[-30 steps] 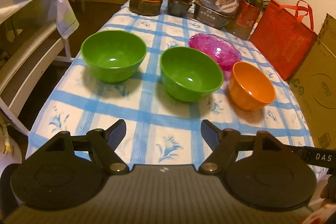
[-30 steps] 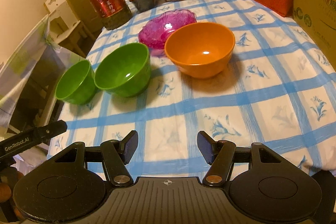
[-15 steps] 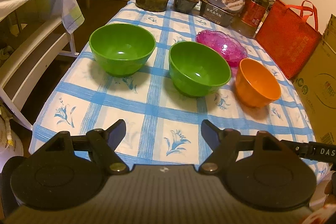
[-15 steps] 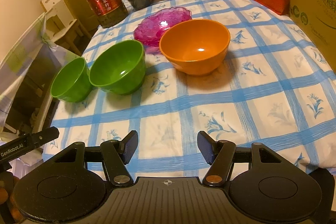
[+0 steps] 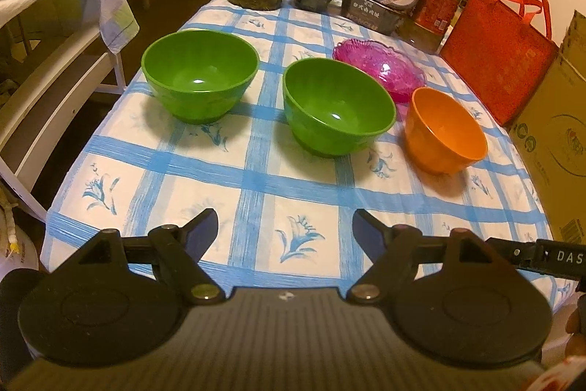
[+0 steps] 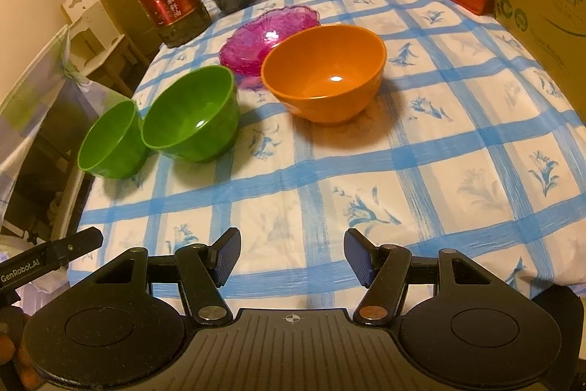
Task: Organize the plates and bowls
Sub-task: 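Close the left tool on the orange bowl rim while the right tool grips it too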
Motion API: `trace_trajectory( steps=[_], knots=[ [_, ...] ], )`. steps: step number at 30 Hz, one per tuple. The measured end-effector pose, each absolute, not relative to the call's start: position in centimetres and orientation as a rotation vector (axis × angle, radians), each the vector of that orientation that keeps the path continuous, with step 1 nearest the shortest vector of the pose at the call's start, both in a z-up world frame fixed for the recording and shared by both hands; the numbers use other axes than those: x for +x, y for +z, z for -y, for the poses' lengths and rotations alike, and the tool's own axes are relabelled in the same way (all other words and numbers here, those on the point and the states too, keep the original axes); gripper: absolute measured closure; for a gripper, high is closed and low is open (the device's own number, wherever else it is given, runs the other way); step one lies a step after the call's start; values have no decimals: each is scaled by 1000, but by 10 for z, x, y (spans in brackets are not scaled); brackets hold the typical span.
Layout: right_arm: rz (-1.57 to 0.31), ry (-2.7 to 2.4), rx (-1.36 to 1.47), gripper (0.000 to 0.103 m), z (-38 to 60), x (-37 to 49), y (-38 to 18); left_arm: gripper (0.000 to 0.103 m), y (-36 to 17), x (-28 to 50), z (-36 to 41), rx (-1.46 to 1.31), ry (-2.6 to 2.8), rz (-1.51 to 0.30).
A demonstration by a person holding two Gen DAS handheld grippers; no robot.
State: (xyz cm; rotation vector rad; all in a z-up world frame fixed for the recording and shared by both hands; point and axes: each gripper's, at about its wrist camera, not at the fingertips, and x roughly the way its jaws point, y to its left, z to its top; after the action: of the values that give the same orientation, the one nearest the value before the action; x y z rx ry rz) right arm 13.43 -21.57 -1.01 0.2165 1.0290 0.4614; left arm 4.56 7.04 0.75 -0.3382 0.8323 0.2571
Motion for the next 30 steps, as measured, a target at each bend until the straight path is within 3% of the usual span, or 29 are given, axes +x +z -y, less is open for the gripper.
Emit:
trace_trajectory(
  steps=[12,30],
  knots=[
    [-1028,379,272,41,243,153,-18,24,3,71,-46,-334,190,-854],
    [-930,328,329,41,291,235,-10,28,-8,175,19,-433,100,-809]
  ],
)
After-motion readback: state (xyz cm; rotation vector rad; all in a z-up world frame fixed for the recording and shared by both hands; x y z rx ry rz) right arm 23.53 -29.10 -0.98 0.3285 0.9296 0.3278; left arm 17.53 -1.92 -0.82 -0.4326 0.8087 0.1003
